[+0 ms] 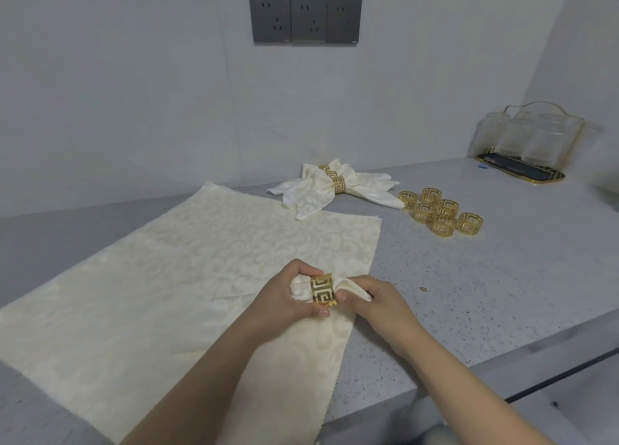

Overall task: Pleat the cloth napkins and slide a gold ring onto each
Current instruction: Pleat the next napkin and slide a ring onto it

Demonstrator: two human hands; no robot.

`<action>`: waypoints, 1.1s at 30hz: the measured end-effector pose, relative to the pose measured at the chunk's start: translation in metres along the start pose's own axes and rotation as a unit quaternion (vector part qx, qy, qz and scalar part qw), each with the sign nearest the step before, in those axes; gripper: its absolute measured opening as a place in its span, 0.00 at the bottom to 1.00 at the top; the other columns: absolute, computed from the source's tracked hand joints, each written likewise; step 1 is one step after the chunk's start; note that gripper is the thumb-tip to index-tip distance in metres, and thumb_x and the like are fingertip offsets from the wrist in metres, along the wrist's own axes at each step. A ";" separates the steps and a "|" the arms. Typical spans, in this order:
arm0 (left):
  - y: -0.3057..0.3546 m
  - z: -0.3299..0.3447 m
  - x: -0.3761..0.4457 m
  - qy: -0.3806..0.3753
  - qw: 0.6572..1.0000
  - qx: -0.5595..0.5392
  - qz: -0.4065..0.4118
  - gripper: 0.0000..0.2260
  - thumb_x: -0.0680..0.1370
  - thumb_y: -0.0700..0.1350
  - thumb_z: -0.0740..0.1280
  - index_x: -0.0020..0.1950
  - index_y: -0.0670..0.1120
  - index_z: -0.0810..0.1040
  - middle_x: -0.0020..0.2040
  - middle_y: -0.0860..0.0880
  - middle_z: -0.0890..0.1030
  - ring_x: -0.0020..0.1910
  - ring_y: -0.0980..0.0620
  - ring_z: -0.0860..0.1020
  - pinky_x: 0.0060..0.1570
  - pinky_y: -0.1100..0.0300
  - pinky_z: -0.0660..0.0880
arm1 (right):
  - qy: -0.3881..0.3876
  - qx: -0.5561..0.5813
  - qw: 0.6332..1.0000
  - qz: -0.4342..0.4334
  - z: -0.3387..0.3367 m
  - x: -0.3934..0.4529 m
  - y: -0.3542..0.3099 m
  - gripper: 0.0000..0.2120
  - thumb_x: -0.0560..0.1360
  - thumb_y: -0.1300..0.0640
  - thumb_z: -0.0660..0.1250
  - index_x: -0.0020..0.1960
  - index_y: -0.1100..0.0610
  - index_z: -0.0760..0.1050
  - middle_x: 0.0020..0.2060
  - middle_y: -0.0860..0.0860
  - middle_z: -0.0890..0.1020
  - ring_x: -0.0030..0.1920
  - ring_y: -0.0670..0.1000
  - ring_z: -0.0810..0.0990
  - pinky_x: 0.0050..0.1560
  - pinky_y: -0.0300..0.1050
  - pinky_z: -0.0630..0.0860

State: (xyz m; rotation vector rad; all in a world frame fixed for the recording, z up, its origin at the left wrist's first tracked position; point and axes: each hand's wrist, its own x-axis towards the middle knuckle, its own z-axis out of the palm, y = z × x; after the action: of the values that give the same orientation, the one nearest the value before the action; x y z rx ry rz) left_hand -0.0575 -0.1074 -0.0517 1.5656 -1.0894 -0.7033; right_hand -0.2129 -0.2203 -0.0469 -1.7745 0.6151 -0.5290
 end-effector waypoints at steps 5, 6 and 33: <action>0.003 -0.002 -0.002 -0.012 1.000 -0.011 -0.008 0.22 0.63 0.34 0.79 0.52 0.49 0.76 0.43 0.57 0.81 0.43 0.57 0.80 0.42 0.63 0.75 | -0.021 0.027 0.999 -0.004 0.001 -0.004 -0.004 0.06 0.73 0.53 0.71 0.46 0.53 0.84 0.41 0.53 0.85 0.38 0.43 0.79 0.39 0.33 0.71; 0.003 -0.002 -0.002 -0.010 1.000 -0.012 -0.007 0.22 0.63 0.34 0.79 0.52 0.49 0.76 0.43 0.57 0.81 0.43 0.57 0.80 0.42 0.63 0.75 | -0.020 0.026 0.999 0.000 0.001 -0.003 -0.004 0.06 0.73 0.53 0.71 0.45 0.55 0.84 0.39 0.53 0.84 0.37 0.43 0.78 0.38 0.34 0.70; 0.009 -0.003 -0.007 0.001 1.000 -0.016 -0.005 0.22 0.64 0.34 0.78 0.53 0.49 0.77 0.46 0.53 0.82 0.42 0.56 0.80 0.40 0.64 0.76 | 0.015 0.051 0.979 0.197 0.005 0.010 -0.016 0.09 0.72 0.50 0.71 0.42 0.56 0.80 0.32 0.50 0.81 0.25 0.50 0.62 0.21 0.39 0.54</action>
State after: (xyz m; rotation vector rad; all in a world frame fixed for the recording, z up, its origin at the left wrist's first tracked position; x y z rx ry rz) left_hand -0.0604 -0.1006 -0.0432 1.5453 -1.0657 -0.7222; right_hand -0.2000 -0.2190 -0.0325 -1.4995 0.9183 -0.3065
